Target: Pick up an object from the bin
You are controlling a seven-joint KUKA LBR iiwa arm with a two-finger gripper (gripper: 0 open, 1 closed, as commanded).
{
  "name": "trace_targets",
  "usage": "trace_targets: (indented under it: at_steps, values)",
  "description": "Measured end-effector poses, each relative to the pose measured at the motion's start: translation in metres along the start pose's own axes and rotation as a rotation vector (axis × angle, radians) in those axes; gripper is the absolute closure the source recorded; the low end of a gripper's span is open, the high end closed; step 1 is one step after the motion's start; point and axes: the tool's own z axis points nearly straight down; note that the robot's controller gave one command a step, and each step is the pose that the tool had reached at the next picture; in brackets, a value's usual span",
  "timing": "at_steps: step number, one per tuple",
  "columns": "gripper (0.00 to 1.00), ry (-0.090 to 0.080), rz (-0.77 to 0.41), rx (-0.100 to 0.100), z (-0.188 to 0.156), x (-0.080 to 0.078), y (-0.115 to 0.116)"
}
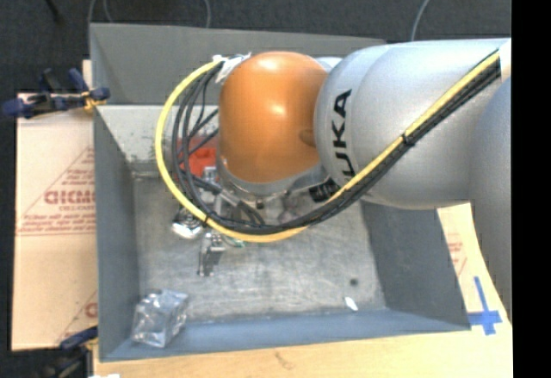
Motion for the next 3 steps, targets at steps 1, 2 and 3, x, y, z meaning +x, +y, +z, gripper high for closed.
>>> trace_targets:
  at_steps: [1,2,3]
  values:
    - [0.0,0.004,-0.265,0.003,0.095,0.037,0.012]
    - [0.0,-0.001,-0.717,0.001,0.138,0.026,0.048]
    - [0.0,-0.005,-0.869,-0.001,0.158,0.017,0.025]
